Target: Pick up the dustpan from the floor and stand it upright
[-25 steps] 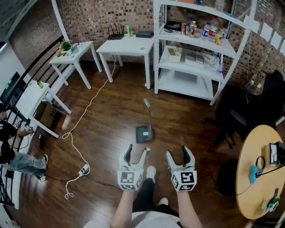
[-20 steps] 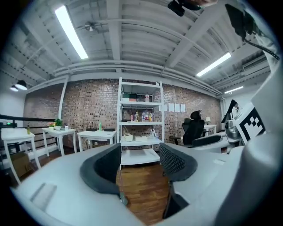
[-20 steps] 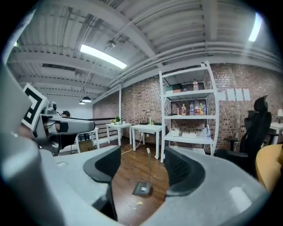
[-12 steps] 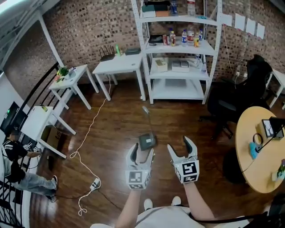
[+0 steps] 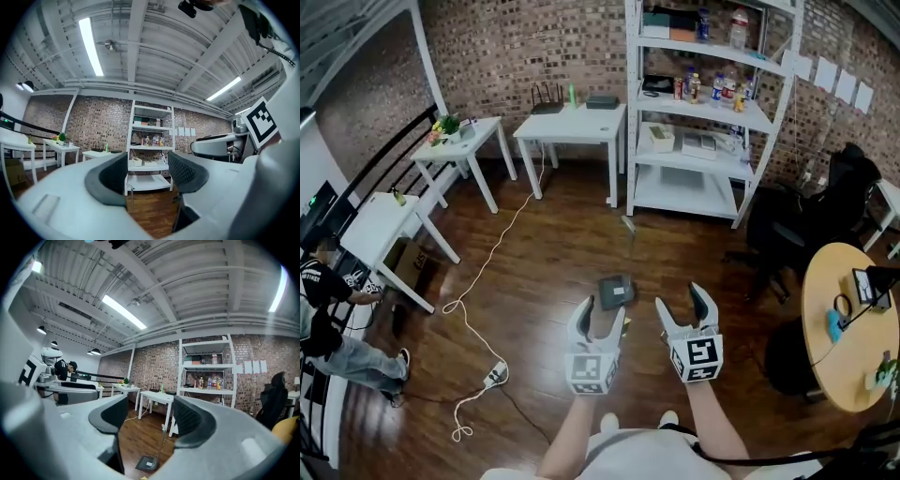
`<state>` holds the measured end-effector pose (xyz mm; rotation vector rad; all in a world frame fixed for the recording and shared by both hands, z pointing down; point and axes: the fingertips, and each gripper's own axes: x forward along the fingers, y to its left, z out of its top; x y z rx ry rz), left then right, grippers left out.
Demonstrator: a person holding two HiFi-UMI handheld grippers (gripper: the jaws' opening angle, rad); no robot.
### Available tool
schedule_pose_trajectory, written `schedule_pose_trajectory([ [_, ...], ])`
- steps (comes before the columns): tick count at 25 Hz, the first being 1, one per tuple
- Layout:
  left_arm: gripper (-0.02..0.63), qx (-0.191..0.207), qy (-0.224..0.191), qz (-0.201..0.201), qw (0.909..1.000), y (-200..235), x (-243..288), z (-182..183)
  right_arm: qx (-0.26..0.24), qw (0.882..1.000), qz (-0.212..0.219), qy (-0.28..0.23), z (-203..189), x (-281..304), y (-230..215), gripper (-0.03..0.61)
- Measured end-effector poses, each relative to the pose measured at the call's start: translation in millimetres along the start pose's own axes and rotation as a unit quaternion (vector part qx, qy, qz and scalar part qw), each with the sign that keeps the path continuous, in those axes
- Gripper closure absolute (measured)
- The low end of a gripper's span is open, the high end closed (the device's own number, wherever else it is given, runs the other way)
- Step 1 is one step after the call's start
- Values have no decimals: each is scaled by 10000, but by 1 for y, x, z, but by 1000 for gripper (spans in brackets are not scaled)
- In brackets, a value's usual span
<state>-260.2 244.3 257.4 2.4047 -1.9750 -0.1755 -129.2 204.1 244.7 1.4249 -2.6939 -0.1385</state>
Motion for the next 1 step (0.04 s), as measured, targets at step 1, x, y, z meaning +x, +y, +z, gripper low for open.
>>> schedule_pose_trajectory([
  [1, 337, 31, -30, -36, 10000, 6, -5, 4, 27, 10000, -53, -2, 2, 2, 7, 290],
])
